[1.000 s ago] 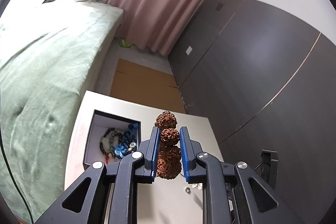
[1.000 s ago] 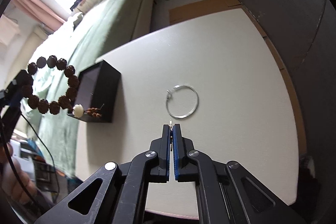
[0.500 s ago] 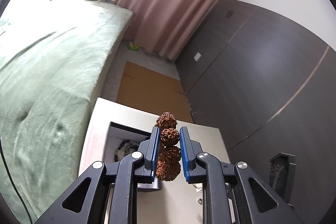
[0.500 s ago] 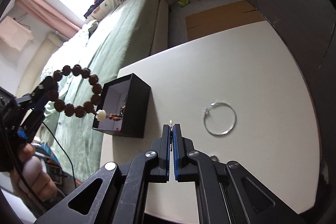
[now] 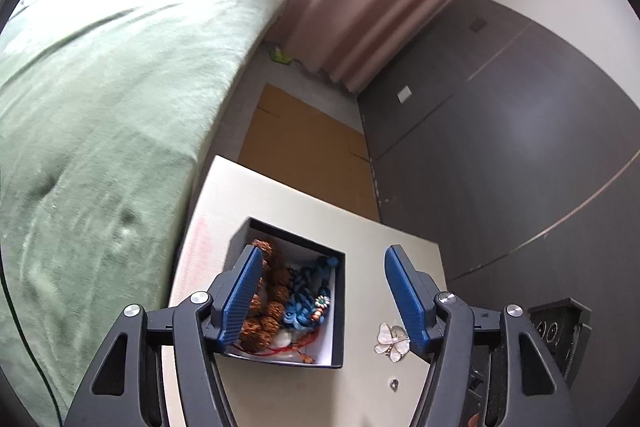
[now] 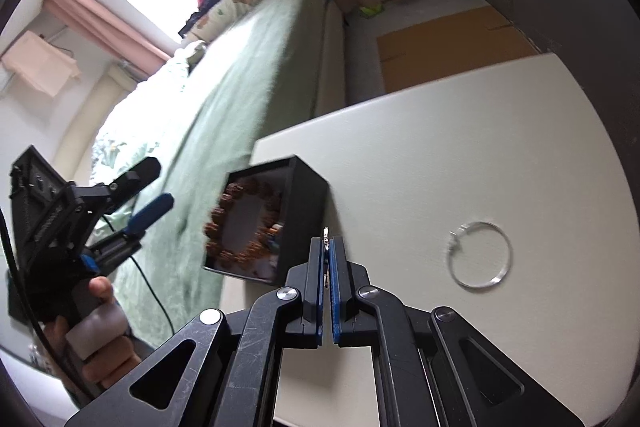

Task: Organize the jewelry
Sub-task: 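Lower the rudraksha beads and butterfly pendant into the black box and open both grippers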

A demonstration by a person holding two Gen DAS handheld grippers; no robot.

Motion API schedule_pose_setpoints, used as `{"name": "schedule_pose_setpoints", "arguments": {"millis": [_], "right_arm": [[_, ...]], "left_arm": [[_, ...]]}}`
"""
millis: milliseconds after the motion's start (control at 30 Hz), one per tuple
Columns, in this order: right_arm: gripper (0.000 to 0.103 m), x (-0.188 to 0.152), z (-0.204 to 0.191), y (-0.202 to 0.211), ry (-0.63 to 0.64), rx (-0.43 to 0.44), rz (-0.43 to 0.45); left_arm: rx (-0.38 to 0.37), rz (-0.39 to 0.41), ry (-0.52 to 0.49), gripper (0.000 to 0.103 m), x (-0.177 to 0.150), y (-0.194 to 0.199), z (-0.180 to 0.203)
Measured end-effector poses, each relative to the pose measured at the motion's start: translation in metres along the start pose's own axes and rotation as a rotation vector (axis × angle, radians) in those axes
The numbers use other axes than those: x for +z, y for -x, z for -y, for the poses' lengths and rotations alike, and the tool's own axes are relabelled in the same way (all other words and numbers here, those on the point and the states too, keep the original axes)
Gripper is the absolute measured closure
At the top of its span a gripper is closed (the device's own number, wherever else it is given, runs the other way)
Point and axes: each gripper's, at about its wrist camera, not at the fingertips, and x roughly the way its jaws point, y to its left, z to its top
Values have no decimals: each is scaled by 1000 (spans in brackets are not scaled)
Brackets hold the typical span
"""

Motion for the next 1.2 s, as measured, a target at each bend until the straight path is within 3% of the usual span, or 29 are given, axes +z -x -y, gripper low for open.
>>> {"name": "schedule_pose_setpoints", "arguments": {"millis": [433,533,600,733,900,1033,1100,1200], "right_arm": [[97,14,-57,-40,13,229,73],[57,11,-58,-61,10,211,-14],[56,9,-50,-60,-18,170,-2],[44,9,-33,-45,-41,113,4],[37,2,-18,-20,-43,72,19],[20,-2,-7,-1,-47,-22,48],[17,-2,1,8,-61,-41,56],[2,-2,11,26,-84,-66,86]], "left_arm": [[27,59,60,38,16,19,-25],[42,60,53,38,15,19,-24],[48,50,46,38,14,16,-23],[43,41,43,38,11,14,-19],[41,32,28,25,3,9,-9],[15,12,2,21,-8,4,4],[7,9,-6,18,-14,2,12],[5,-5,-27,17,-27,-6,23]]}}
